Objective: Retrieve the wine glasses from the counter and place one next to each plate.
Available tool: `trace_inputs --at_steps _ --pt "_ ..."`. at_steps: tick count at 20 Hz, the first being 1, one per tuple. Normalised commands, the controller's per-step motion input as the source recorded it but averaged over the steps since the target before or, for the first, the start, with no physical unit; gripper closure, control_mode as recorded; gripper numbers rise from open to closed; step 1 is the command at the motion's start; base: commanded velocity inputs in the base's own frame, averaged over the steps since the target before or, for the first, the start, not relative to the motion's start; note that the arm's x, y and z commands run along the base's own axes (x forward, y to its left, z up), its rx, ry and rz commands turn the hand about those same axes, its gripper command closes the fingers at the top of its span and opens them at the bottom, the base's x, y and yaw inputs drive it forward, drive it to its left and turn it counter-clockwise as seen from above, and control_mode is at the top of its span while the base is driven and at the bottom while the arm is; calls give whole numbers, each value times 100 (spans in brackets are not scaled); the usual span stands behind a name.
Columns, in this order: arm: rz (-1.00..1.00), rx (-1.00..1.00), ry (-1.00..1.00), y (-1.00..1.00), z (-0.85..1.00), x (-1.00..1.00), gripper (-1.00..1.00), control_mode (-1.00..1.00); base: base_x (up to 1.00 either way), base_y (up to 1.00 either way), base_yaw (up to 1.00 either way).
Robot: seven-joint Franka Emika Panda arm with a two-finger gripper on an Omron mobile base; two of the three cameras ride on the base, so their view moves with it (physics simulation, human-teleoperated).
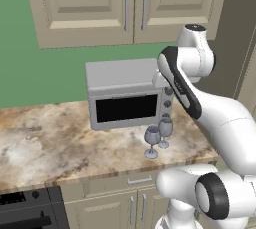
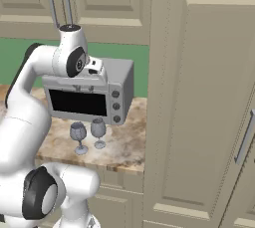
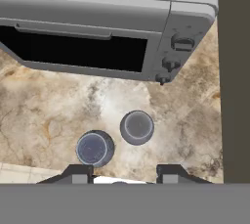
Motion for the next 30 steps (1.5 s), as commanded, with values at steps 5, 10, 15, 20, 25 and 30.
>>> trace_inputs --at_steps 5,10,15,20,25,30 --pt "0 0 -3 0 -4 -21 -100 -100 0 0 0" --pt "-4 1 -1 0 -8 -52 -100 -100 0 0 0" --pt "-32 9 -2 0 0 -51 -100 -100 0 0 0" --pt "-35 16 -2 27 0 -23 -100 -100 0 0 0" --pt "-20 31 0 15 0 -1 -100 -100 0 0 0" --pt "-16 30 -6 21 -8 0 -100 -100 0 0 0"
